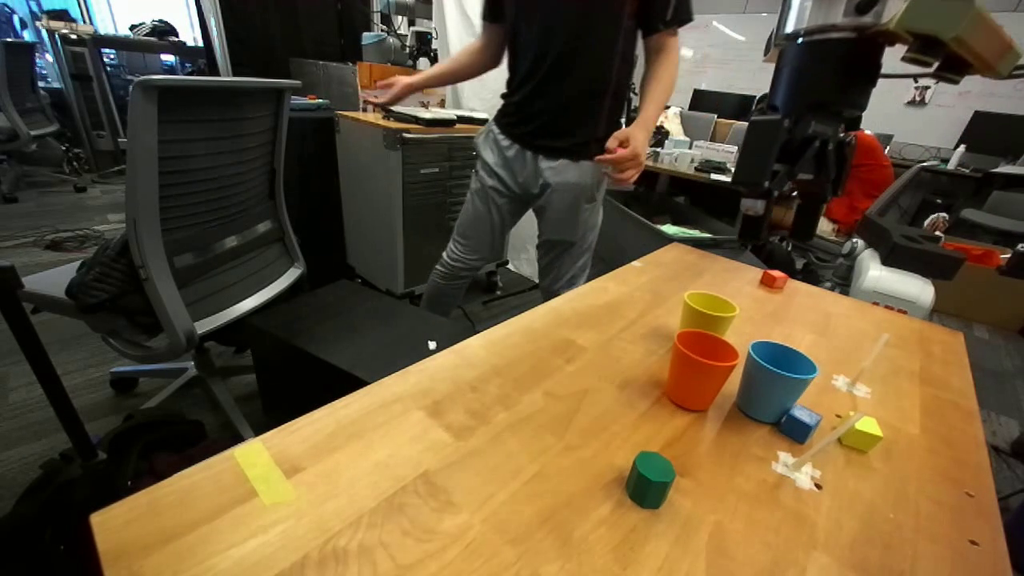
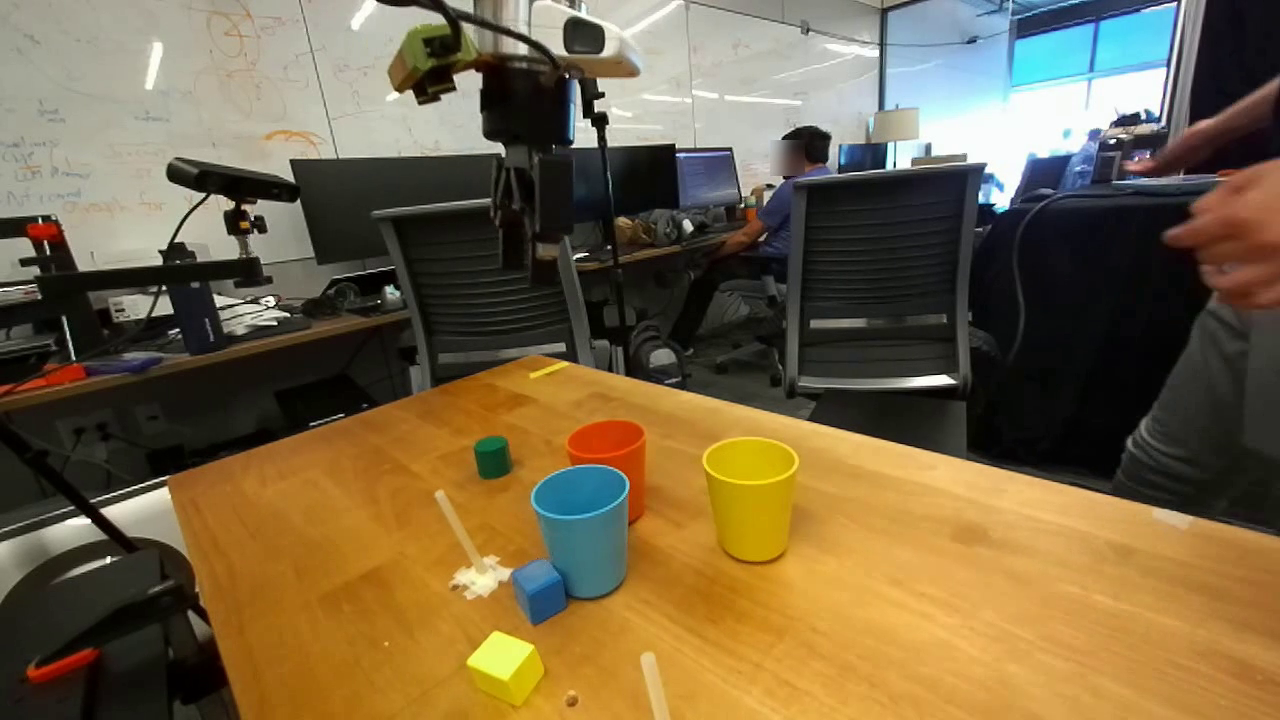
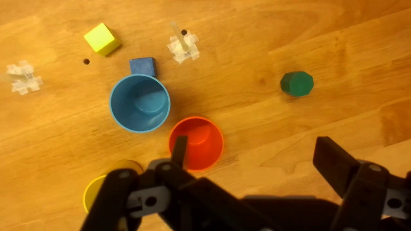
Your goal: Pick up the orange cup, place it into the yellow cup, and finally place both into the blue cup
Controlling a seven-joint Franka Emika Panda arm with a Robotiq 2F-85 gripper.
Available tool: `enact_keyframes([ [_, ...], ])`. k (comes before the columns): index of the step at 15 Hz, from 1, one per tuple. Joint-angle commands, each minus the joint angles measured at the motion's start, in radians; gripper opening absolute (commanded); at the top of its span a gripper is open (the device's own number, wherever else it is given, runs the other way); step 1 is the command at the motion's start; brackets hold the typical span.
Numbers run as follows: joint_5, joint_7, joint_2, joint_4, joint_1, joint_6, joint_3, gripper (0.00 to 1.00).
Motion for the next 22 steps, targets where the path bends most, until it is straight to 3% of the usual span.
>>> enact_keyframes([
  [1, 0.059, 0.024, 0.060, 0.028, -0.009, 0.073, 0.001, 1.00],
  [10, 0.048, 0.106, 0.208, 0.063, 0.000, 0.210, 0.001, 1.00],
  [22, 0.007, 0.220, 0.424, 0.202, 0.031, 0.207, -0.013, 1.00],
])
